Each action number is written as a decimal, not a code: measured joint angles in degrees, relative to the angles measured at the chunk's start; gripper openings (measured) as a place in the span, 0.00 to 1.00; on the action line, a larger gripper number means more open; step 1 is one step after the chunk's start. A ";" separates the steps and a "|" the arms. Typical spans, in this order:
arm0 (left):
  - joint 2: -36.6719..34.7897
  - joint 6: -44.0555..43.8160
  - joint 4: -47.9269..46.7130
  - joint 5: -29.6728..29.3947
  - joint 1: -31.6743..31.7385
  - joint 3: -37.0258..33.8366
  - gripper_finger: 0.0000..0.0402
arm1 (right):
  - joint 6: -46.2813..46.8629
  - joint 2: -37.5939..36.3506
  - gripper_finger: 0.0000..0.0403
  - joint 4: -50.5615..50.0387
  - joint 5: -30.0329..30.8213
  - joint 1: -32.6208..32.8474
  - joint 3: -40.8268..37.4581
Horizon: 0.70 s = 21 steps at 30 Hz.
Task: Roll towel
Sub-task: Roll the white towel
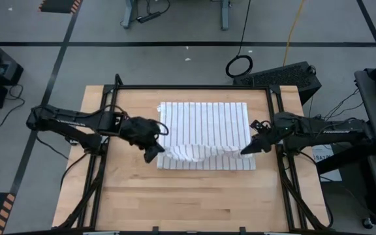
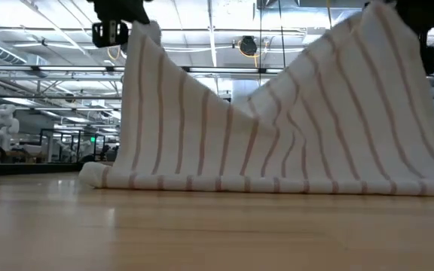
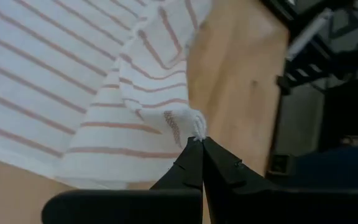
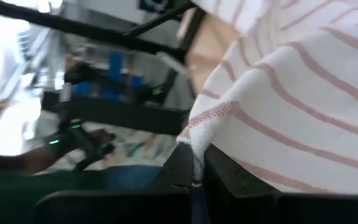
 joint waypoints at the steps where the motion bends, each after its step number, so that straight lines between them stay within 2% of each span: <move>1: -0.07 -0.05 0.31 0.06 -0.79 0.41 0.00 | 1.25 -0.31 0.01 1.03 -0.53 0.70 0.01; 5: -0.11 -0.04 0.80 -0.67 -2.21 1.11 0.00 | 4.31 -0.89 0.01 2.10 -1.29 3.06 0.01; 8: -0.09 0.60 -1.08 -3.82 -1.92 1.11 0.00 | 3.01 -0.59 0.01 -0.01 1.26 3.65 0.01; 11: -0.07 2.95 -2.90 -7.80 -0.22 1.11 0.00 | 0.48 -0.09 0.01 -3.54 6.82 3.57 0.01; 14: -0.07 4.33 -3.40 -9.52 3.06 1.11 0.00 | -0.67 0.13 0.01 -5.04 16.11 3.57 0.01; 16: -0.27 5.18 -1.81 -8.18 5.12 1.11 0.00 | 1.02 0.22 0.01 -3.76 21.58 3.57 0.01; 18: -0.71 6.10 1.15 -4.59 6.34 1.11 0.00 | 2.97 0.20 0.01 -0.38 23.63 3.53 0.00; 21: -1.85 6.41 6.58 1.57 6.19 1.09 0.00 | 3.51 0.17 0.01 7.96 18.63 4.16 0.01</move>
